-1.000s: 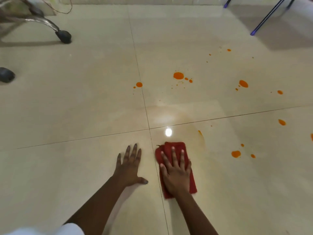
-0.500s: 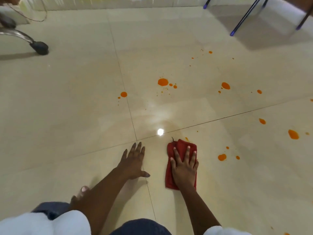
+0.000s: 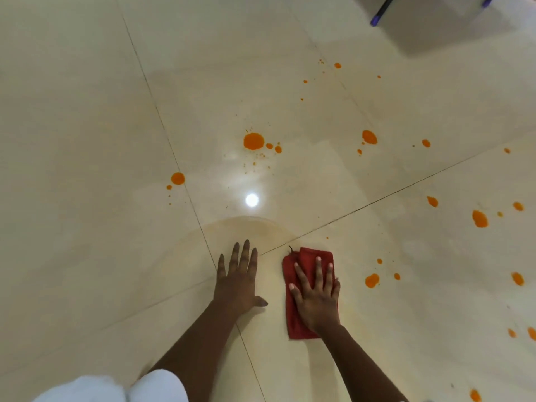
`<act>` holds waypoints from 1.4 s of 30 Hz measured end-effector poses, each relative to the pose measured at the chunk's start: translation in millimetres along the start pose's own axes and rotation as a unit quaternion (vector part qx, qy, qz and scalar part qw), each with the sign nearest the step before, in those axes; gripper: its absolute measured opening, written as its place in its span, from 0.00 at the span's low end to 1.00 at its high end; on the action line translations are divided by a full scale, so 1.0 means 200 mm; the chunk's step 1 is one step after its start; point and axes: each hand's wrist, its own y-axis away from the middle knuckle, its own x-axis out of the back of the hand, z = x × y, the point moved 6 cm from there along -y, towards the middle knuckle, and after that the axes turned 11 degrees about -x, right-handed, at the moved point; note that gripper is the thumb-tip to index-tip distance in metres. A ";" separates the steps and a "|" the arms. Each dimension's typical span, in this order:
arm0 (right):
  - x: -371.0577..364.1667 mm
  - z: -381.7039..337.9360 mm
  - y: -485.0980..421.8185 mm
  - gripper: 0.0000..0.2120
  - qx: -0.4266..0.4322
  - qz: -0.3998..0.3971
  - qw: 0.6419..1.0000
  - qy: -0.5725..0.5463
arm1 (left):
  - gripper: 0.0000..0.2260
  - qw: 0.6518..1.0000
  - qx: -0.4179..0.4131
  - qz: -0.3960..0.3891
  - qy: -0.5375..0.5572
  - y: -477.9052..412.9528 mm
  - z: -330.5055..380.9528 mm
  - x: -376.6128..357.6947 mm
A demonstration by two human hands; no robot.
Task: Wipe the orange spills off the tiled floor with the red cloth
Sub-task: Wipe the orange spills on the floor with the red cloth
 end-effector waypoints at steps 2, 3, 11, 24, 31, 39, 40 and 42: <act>0.08 0.02 -0.07 0.36 -0.026 0.035 0.999 0.001 | 0.54 1.000 0.001 0.011 -0.004 -0.04 -0.07 0.01; 0.14 0.02 -0.16 0.34 -0.046 0.057 0.997 -0.008 | 0.55 1.000 0.005 0.023 -0.006 -0.07 -0.12 0.01; 0.18 -0.63 -0.39 0.23 0.180 0.132 0.975 -0.001 | 0.60 0.992 0.033 0.122 0.022 -0.14 -0.41 0.01; 0.25 -0.93 -0.56 0.23 0.243 0.179 0.953 0.028 | 0.59 0.981 0.083 0.155 0.075 -0.06 -0.52 -0.02; 0.42 -0.60 -0.76 0.22 0.146 0.215 0.966 0.010 | 0.61 0.978 0.109 0.162 0.075 0.04 -0.66 -0.06; 0.12 -1.05 -0.36 0.22 0.383 0.165 0.906 0.079 | 0.58 0.964 0.159 0.191 0.096 0.12 -0.77 -0.04; 0.14 -0.95 -0.36 0.22 0.374 0.165 0.909 0.079 | 0.58 0.962 0.172 0.189 0.094 0.15 -0.81 -0.04; 0.27 -0.85 -0.55 0.23 0.298 0.200 0.933 0.042 | 0.58 0.965 0.170 0.178 0.089 0.18 -0.87 -0.07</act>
